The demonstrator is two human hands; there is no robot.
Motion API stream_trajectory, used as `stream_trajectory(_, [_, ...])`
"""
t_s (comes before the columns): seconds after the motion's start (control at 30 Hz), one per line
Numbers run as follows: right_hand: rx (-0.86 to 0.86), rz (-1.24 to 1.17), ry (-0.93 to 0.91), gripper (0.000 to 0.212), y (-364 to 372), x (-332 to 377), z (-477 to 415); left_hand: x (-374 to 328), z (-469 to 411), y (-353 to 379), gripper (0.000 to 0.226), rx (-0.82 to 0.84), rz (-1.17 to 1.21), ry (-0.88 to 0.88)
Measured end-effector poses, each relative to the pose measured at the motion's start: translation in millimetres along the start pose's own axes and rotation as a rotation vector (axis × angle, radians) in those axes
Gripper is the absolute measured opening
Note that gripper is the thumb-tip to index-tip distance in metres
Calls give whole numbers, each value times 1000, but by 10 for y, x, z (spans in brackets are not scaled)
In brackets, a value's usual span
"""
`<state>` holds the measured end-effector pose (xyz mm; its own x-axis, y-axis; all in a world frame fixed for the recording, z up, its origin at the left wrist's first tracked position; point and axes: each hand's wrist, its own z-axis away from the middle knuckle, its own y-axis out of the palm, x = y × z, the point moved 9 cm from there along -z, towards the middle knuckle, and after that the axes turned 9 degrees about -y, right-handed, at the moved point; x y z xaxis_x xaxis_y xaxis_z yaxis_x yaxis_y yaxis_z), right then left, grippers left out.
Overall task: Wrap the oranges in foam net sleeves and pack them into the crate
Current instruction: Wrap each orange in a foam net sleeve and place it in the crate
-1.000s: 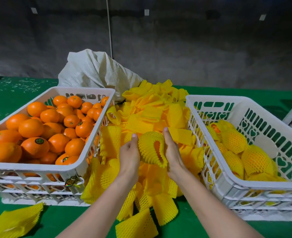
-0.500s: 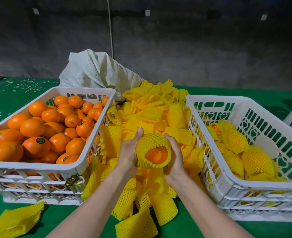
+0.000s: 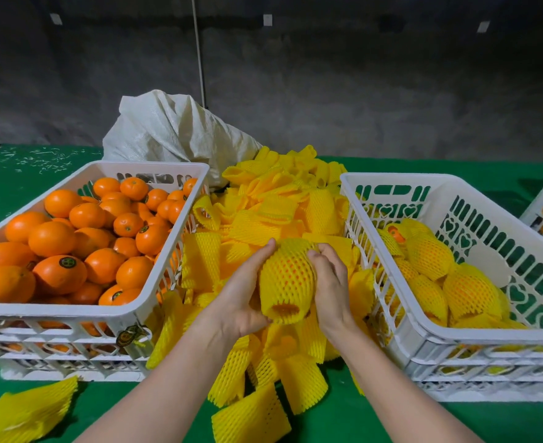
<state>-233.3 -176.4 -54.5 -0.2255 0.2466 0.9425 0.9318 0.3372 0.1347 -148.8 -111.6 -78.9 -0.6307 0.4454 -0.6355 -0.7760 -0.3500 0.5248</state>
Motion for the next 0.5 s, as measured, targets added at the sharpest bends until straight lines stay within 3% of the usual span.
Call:
stream_trajectory(0.17, [99,175,-103,46,71,233,-66,-18,-105,51,33,41,-145,68])
stream_trajectory(0.27, [76,101,-1,69,37,199,-118,-25,-95,51,40,29,-213,64])
stream_trajectory(0.4, [73,70,48,58,-3,89,-119,-39,-121,46,38,33,-243,85])
stream_trajectory(0.5, [81,138,-56,32,-11,129,-45,-46,-102,78,34,78,-201,121])
